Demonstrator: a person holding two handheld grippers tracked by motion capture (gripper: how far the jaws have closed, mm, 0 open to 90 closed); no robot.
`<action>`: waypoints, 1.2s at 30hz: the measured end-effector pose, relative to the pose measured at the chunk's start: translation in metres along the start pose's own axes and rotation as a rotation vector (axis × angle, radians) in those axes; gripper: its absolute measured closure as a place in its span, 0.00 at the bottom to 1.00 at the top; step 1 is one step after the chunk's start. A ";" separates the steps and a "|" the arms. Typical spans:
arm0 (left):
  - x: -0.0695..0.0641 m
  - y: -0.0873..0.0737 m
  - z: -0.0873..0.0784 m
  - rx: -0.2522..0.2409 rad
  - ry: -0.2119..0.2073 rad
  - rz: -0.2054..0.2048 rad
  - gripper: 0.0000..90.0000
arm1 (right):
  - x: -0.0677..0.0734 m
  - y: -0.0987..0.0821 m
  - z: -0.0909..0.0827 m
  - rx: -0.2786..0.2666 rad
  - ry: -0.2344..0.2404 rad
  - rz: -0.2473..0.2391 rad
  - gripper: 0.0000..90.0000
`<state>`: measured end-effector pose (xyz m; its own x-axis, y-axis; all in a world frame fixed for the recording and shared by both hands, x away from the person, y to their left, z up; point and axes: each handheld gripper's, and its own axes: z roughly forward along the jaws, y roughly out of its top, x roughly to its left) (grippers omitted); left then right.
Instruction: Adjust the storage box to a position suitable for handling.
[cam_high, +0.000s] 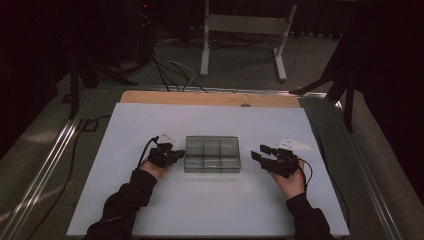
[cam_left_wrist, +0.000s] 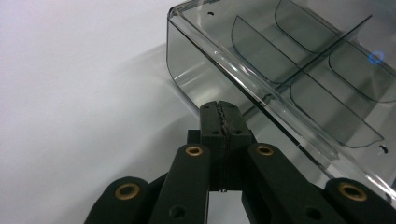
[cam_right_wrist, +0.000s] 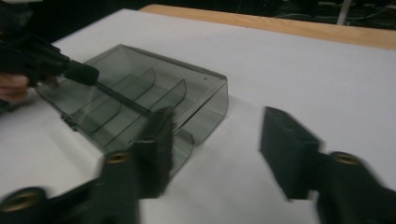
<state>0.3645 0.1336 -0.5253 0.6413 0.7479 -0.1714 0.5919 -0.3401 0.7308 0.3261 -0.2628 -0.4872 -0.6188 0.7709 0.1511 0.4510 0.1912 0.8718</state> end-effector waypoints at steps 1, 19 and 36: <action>-0.001 0.001 0.002 0.000 0.000 0.001 1.00 | 0.000 0.001 0.002 0.005 -0.008 -0.005 0.64; -0.016 -0.001 -0.005 -0.009 -0.034 0.013 1.00 | -0.033 0.020 0.060 0.142 -0.096 0.170 1.00; -0.026 -0.008 -0.001 0.044 -0.085 0.029 1.00 | -0.055 0.019 0.098 0.210 -0.016 0.356 1.00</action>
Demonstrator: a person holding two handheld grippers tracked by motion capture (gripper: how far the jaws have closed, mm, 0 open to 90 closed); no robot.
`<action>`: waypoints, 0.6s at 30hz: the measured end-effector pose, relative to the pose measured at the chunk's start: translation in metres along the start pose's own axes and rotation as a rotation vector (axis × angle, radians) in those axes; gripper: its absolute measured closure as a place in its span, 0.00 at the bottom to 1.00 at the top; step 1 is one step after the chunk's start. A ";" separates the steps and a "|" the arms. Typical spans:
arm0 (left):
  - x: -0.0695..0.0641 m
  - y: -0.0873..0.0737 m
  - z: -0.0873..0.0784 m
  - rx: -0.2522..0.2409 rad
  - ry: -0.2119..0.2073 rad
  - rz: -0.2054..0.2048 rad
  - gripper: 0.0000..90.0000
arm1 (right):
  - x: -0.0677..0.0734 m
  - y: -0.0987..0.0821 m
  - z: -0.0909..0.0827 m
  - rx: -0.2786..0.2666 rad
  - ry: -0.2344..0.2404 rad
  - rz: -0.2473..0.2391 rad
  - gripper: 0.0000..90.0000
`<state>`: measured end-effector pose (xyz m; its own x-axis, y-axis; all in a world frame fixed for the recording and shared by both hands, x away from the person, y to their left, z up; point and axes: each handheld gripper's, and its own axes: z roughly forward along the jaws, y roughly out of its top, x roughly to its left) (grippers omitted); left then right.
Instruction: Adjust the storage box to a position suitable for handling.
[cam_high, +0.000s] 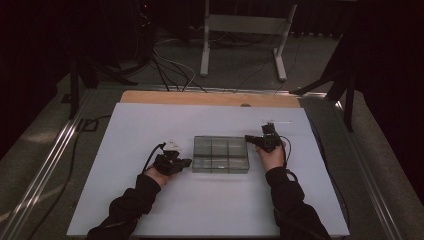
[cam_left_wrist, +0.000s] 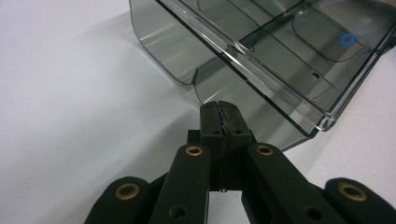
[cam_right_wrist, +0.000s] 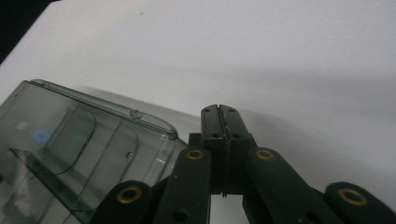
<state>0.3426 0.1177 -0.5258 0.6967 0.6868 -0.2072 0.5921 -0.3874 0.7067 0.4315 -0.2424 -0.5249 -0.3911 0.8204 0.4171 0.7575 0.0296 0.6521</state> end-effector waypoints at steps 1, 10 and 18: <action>0.000 0.000 0.000 0.006 0.001 0.007 1.00 | 0.000 0.000 0.001 0.003 0.005 0.003 1.00; -0.001 0.000 -0.001 0.008 -0.002 0.011 1.00 | 0.000 0.002 0.001 0.023 0.016 -0.001 1.00; 0.001 -0.006 -0.007 0.009 0.003 -0.001 1.00 | 0.009 0.001 0.003 0.061 0.052 -0.019 1.00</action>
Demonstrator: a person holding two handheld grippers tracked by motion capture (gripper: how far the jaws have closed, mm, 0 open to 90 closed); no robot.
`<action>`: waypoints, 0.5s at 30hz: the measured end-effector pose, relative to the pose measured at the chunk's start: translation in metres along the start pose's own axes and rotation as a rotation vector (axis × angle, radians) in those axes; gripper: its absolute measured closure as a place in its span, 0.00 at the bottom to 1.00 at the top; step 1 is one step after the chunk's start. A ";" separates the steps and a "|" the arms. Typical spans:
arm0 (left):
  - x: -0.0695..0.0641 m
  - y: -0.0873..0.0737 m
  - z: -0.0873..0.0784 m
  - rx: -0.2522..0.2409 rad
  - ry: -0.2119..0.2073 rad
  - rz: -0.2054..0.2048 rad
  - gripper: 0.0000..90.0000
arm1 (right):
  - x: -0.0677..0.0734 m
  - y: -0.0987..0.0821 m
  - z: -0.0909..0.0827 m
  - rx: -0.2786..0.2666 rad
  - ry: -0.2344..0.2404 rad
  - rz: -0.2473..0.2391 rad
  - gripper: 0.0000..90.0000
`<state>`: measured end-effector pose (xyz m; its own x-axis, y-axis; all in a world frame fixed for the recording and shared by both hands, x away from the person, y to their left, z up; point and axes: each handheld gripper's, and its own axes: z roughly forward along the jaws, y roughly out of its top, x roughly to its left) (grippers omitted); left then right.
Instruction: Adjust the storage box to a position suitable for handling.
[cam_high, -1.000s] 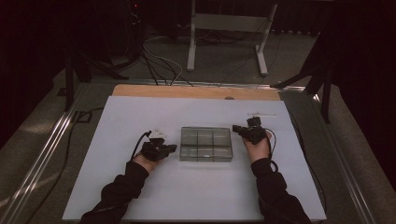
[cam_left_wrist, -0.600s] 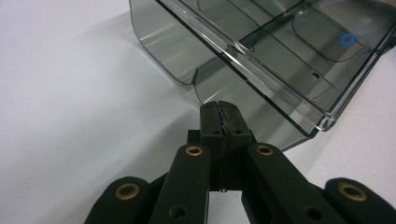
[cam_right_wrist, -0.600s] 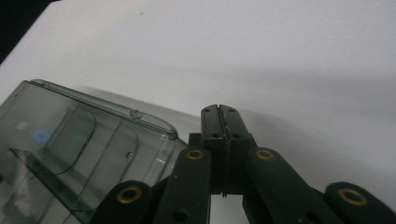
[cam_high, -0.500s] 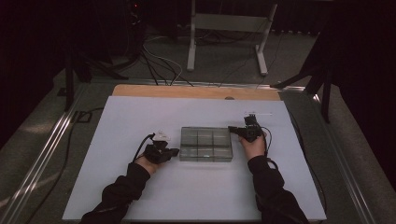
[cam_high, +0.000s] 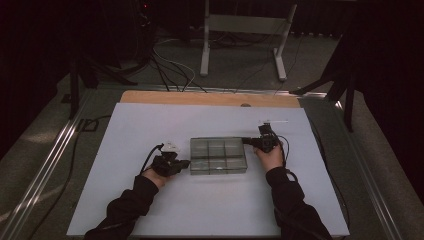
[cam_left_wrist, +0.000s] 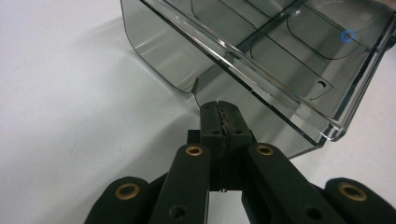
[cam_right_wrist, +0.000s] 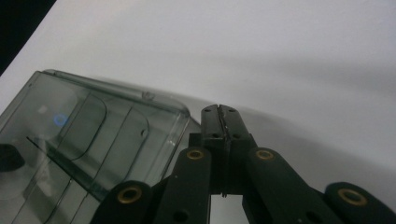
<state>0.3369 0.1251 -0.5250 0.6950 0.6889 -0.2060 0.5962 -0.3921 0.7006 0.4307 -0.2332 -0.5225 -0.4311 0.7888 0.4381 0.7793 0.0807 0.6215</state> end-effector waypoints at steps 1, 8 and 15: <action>0.000 -0.001 -0.001 0.002 0.001 0.000 1.00 | 0.000 0.001 0.001 -0.003 -0.002 0.003 1.00; -0.001 -0.007 -0.003 0.009 -0.021 -0.012 1.00 | -0.009 0.008 0.014 0.007 0.006 0.053 1.00; -0.004 -0.006 -0.001 0.015 -0.031 -0.003 1.00 | -0.009 0.006 0.015 0.027 0.012 0.062 1.00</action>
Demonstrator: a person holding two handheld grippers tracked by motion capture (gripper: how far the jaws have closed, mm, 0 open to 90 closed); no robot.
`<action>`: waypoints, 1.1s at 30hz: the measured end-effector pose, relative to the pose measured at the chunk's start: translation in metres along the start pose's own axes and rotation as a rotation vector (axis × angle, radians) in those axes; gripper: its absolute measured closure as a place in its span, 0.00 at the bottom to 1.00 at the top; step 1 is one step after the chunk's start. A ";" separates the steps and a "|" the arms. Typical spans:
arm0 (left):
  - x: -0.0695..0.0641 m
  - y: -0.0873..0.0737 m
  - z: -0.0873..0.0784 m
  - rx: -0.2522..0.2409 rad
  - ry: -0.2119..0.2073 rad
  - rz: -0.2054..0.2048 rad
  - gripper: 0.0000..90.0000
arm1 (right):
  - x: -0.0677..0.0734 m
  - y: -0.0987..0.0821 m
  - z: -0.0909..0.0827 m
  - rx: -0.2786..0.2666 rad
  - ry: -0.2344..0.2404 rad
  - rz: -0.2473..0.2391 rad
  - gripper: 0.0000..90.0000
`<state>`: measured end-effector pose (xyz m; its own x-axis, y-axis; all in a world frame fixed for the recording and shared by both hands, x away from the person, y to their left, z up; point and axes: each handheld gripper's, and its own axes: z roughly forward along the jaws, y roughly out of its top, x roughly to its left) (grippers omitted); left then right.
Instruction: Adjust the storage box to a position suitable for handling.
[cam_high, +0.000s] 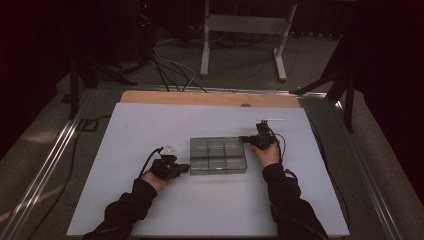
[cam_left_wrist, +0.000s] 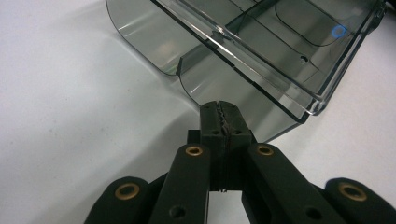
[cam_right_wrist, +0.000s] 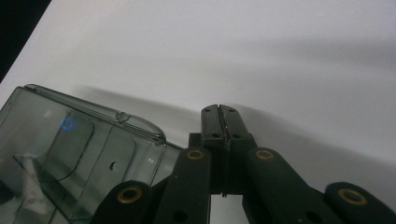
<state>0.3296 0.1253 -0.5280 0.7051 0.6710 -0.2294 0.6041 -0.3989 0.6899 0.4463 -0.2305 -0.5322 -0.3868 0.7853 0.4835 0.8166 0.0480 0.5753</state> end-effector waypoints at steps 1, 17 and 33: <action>0.000 0.000 0.000 0.000 0.000 -0.002 1.00 | 0.000 0.000 -0.001 -0.002 0.005 -0.003 1.00; -0.021 -0.014 -0.013 0.043 -0.035 0.038 1.00 | 0.022 -0.026 -0.020 0.020 -0.043 -0.002 1.00; -0.049 -0.034 -0.025 0.075 -0.098 0.087 1.00 | 0.035 -0.060 -0.041 0.051 -0.042 -0.047 1.00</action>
<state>0.2651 0.1215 -0.5223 0.7867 0.5689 -0.2398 0.5627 -0.5009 0.6576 0.3663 -0.2309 -0.5225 -0.4077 0.8067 0.4277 0.8192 0.1163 0.5616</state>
